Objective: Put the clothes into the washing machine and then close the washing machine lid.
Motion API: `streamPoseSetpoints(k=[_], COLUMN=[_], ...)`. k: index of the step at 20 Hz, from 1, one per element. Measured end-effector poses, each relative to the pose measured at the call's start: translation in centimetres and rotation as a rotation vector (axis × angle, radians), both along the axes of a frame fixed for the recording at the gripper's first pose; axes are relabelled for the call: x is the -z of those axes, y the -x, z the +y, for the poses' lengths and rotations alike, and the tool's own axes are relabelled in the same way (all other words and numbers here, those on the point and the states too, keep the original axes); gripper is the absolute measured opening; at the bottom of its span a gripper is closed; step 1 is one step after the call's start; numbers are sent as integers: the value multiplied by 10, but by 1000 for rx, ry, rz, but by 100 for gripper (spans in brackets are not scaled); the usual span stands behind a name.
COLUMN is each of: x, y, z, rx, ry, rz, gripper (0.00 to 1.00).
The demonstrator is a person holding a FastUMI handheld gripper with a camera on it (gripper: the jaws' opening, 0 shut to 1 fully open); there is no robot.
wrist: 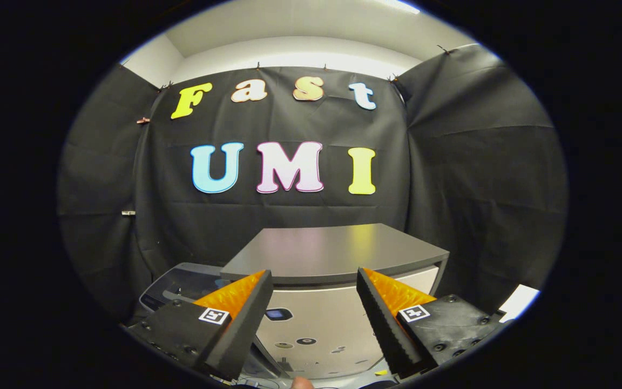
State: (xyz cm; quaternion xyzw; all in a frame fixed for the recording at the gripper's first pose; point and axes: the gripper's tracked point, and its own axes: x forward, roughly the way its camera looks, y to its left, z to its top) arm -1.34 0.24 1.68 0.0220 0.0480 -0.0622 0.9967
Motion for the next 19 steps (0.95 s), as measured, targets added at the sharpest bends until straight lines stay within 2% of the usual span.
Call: streamPoseSetpoints(k=[13,19], x=[-1,1], y=[-11,-17], z=[-11,0], rx=[-6,-26], ry=[30,34], rz=[1,1], gripper=[99,99])
